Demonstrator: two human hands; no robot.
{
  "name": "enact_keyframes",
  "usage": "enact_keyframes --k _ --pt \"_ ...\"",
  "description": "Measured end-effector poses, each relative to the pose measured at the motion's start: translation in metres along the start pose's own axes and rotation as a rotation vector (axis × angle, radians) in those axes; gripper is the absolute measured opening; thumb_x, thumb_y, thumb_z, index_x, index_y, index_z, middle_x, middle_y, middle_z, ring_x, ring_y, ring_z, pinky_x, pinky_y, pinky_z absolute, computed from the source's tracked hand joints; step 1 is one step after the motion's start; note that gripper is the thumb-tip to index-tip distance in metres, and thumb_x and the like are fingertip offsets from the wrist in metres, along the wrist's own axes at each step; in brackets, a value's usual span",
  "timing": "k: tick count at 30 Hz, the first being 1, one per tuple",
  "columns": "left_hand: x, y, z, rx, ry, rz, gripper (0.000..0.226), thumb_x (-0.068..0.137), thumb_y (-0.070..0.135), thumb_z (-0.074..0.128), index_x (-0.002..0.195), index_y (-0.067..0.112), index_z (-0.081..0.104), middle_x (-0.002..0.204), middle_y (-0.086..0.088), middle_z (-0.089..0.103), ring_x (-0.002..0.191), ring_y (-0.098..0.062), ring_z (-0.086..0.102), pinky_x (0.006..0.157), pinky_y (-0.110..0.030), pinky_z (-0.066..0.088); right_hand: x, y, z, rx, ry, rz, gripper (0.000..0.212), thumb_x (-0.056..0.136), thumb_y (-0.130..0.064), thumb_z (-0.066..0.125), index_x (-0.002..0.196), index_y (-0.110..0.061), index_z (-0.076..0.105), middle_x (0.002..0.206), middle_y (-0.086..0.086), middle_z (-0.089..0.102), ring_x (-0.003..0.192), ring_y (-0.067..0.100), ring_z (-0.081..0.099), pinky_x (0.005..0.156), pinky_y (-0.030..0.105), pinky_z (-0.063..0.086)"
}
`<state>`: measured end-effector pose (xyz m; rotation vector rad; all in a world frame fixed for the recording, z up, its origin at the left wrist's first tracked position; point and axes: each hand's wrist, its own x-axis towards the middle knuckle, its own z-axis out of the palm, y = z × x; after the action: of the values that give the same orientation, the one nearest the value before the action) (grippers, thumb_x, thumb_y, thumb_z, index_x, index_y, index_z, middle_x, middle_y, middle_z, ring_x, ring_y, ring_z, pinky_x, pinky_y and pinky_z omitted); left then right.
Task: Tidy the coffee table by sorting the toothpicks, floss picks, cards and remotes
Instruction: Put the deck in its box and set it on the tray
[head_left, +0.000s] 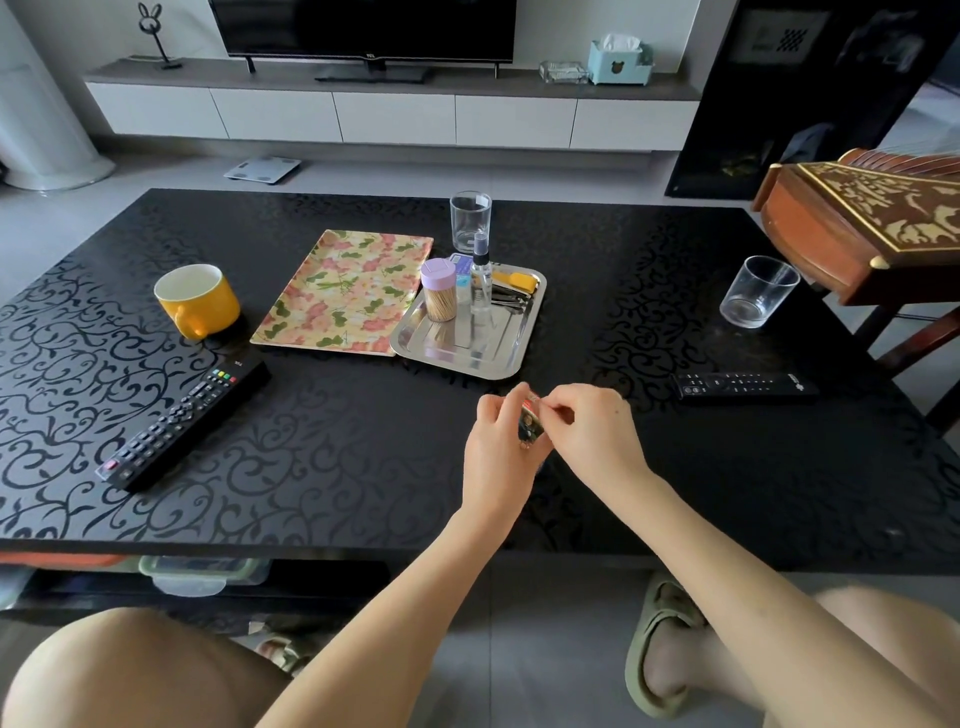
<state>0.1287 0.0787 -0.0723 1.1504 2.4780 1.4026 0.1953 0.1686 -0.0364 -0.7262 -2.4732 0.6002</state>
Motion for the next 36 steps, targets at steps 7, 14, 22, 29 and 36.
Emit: enact_keyframes --k 7,14,22,29,36 --pt "0.001 -0.019 -0.008 0.037 -0.035 0.135 0.058 0.075 0.011 0.074 0.130 0.011 0.053 0.107 0.000 0.055 0.078 -0.004 0.049 0.068 -0.016 0.043 -0.017 0.012 0.017 -0.224 0.112 -0.328 0.018 0.084 -0.017 0.063 0.097 -0.007 0.069 0.077 0.003 0.065 0.049 0.021 0.060 0.041 0.030 0.048" --pt "0.007 -0.041 -0.032 0.073 -0.029 0.370 0.025 0.084 0.005 0.066 0.108 0.011 0.065 0.081 0.006 0.050 0.061 -0.007 0.049 0.058 -0.021 0.046 -0.030 0.022 0.034 -0.328 0.217 -0.525 0.018 0.084 -0.006 0.052 0.090 0.000 0.068 0.093 0.015 0.068 0.061 0.023 0.061 0.051 0.031 0.055" --pt "0.040 -0.050 -0.056 0.087 -0.018 0.098 0.031 0.089 0.010 0.061 0.120 0.011 0.062 0.107 -0.005 0.065 0.094 -0.019 0.063 0.081 -0.029 0.051 -0.004 0.016 0.021 0.176 0.236 0.164 0.010 0.089 -0.010 0.060 0.082 -0.006 0.064 0.078 0.005 0.065 0.070 0.020 0.064 0.060 0.031 0.052" --pt "0.110 -0.102 -0.079 0.504 -0.069 -0.130 0.045 0.091 0.022 0.059 0.135 0.017 0.048 0.129 -0.013 0.049 0.118 -0.031 0.043 0.092 -0.037 0.041 0.052 0.011 0.019 1.070 0.151 1.030 0.008 0.089 -0.004 0.061 0.094 0.003 0.060 0.096 0.020 0.063 0.079 0.027 0.067 0.062 0.032 0.058" --pt "0.156 -0.119 -0.080 0.738 -0.392 -0.033 0.053 0.087 0.048 0.056 0.129 0.016 0.053 0.111 -0.013 0.053 0.107 -0.030 0.048 0.085 -0.038 0.046 0.081 0.016 0.032 1.211 0.127 1.157 0.011 0.089 -0.001 0.060 0.081 0.003 0.054 0.089 0.022 0.062 0.071 0.029 0.065 0.061 0.033 0.059"
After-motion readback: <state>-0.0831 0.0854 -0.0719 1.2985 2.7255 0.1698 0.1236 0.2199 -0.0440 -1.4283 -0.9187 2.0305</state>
